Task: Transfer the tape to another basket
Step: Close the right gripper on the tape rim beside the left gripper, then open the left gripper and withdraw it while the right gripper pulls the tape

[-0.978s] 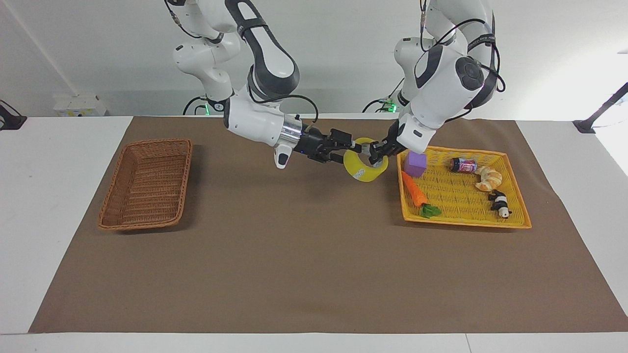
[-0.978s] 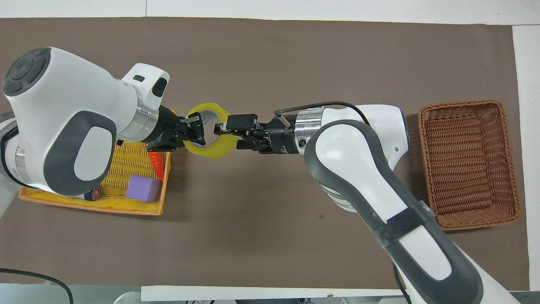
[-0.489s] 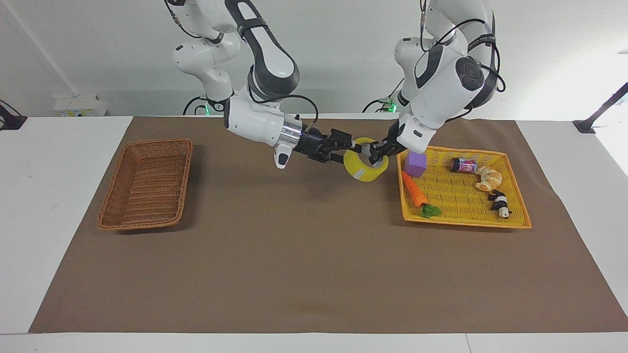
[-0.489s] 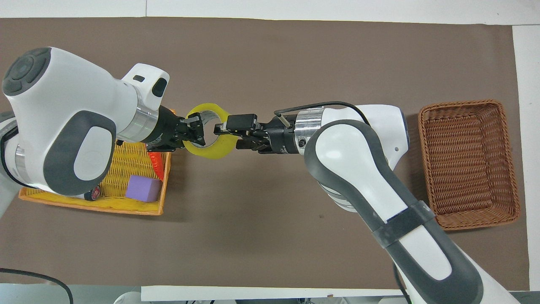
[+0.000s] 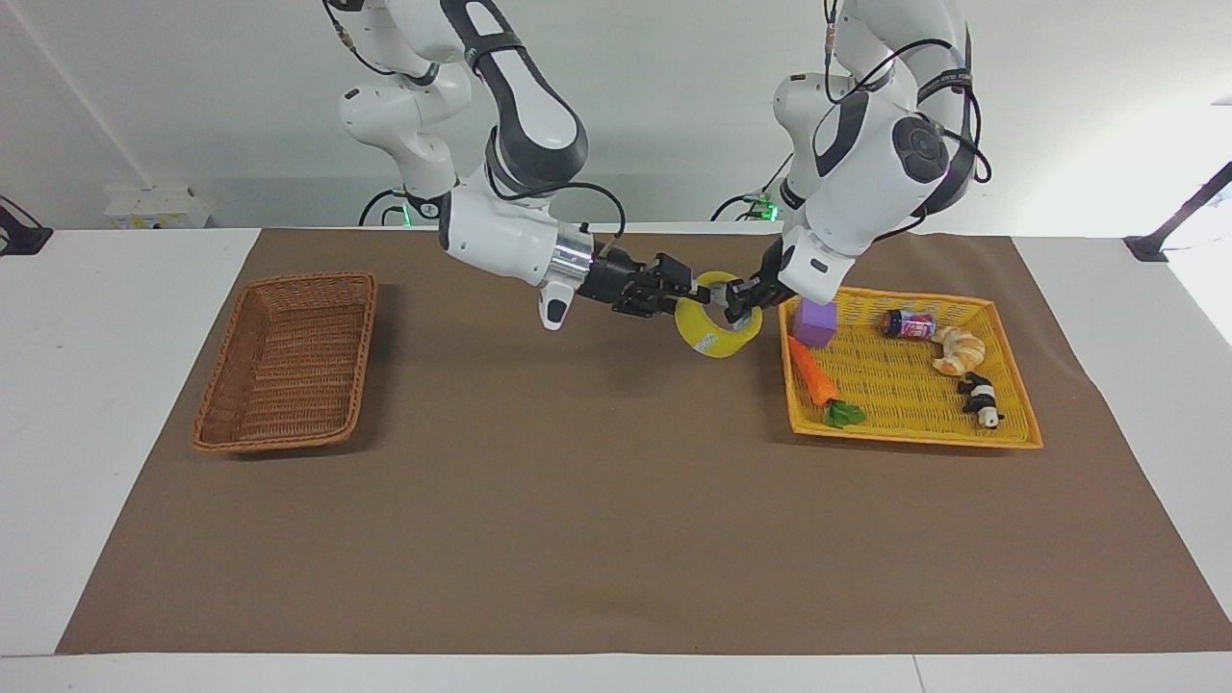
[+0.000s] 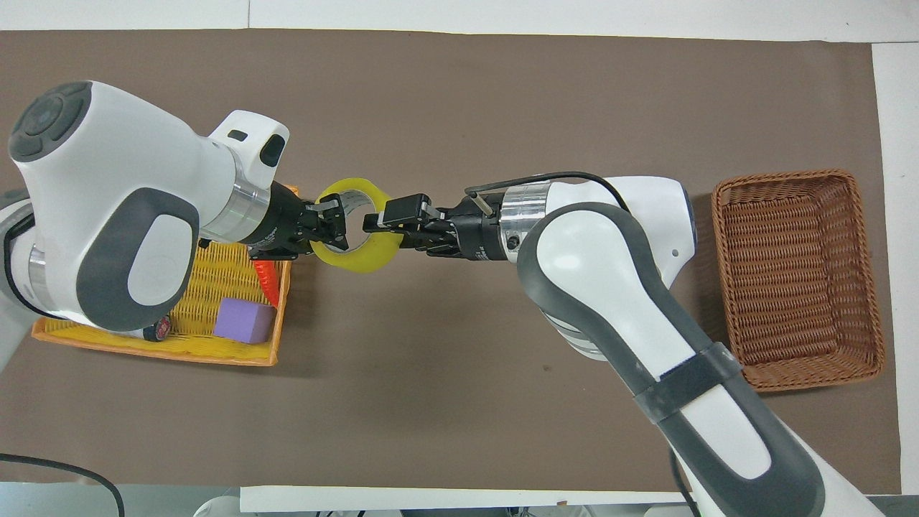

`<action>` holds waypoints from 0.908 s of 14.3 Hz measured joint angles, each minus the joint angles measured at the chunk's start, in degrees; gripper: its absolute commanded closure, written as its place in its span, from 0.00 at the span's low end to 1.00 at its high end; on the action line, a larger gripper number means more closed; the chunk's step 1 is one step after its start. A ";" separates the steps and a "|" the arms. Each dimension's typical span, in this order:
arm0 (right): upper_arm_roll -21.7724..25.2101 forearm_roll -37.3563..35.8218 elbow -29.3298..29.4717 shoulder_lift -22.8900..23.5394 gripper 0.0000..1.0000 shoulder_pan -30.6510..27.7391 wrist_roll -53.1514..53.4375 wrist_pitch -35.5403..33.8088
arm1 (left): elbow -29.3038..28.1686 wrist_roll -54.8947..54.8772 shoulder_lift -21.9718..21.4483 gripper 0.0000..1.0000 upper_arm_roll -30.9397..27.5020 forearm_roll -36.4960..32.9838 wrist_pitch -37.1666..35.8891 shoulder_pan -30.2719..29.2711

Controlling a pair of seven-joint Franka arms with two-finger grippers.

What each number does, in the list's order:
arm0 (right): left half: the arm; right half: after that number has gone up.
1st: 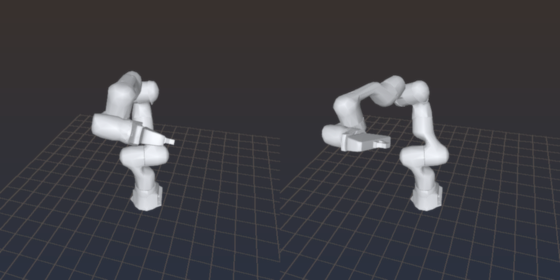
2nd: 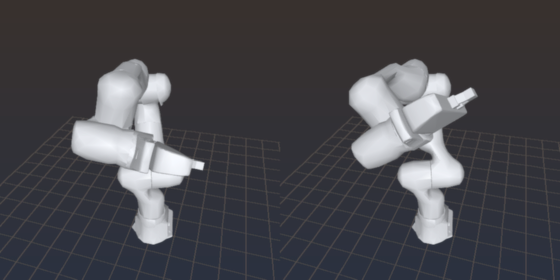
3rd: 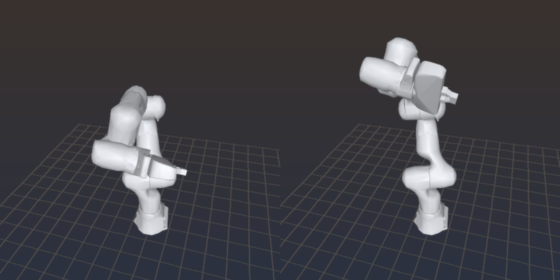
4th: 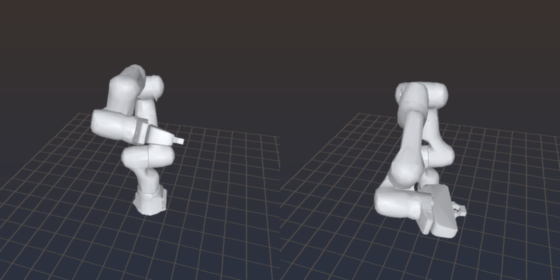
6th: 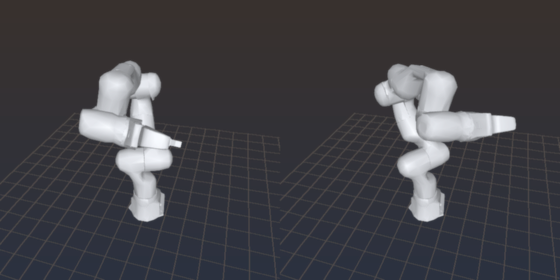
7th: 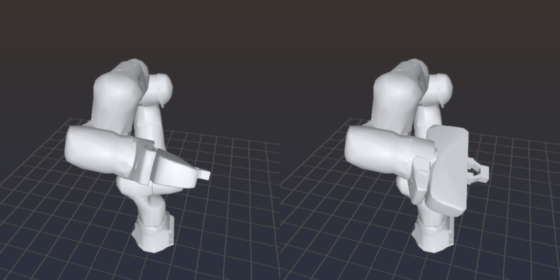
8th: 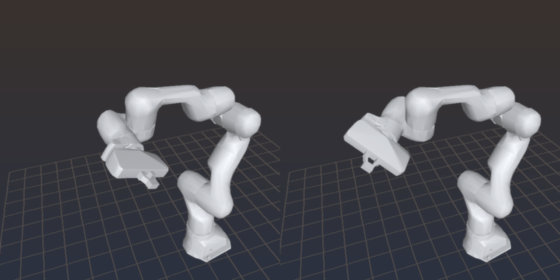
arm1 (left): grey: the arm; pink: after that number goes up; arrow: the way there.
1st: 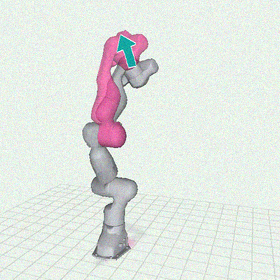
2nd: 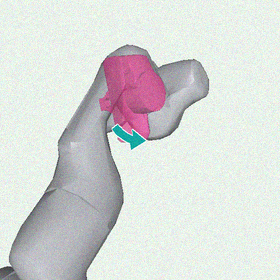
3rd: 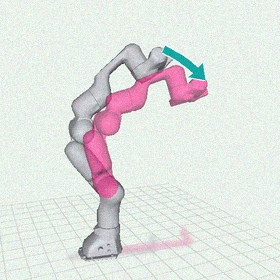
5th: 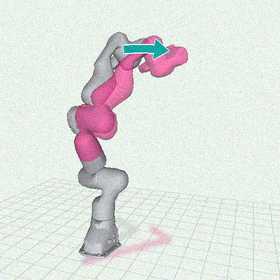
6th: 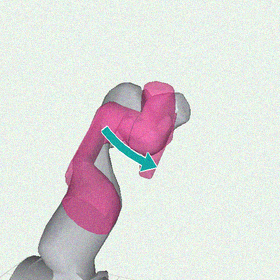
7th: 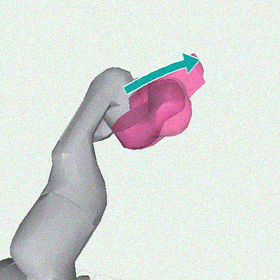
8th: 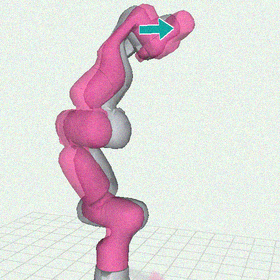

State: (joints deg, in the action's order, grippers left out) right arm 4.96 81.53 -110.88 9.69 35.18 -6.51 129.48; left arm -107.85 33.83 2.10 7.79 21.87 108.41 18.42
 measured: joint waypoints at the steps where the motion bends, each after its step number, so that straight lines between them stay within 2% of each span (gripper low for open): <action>1: 0.00 0.00 0.00 0.00 1.00 0.00 0.00 0.00 | 0.00 0.00 0.00 1.00 -0.01 0.00 -0.02 0.00; 3: 0.00 0.00 0.00 0.00 1.00 0.01 0.00 0.00 | 0.00 0.00 0.00 0.97 -0.01 0.00 -0.04 -0.01; 5: 0.00 0.00 0.00 0.00 1.00 0.01 0.00 0.00 | 0.00 0.03 0.00 0.70 -0.01 0.00 -0.04 -0.01; 6: 0.00 0.00 0.01 0.00 1.00 0.01 0.00 0.00 | 0.02 0.05 0.00 0.48 -0.01 0.00 -0.05 -0.01; 7: 0.05 0.00 -0.01 0.04 1.00 0.00 0.02 0.01 | 0.15 0.29 -0.01 0.00 -0.01 0.00 -0.04 -0.02; 10: 0.18 0.00 -0.06 0.39 1.00 -0.17 0.00 0.08 | 2.06 2.33 -0.58 0.00 -0.15 -0.05 -1.38 -0.07; 13: 0.50 0.00 -0.05 0.53 1.00 -0.71 -0.24 0.08 | 8.07 3.02 -2.20 0.00 -0.63 -1.25 -8.72 -2.42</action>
State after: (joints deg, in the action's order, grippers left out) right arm 5.46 81.53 -110.93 10.22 34.47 -6.75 129.56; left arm -99.78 36.84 -0.10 7.16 20.62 99.69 16.00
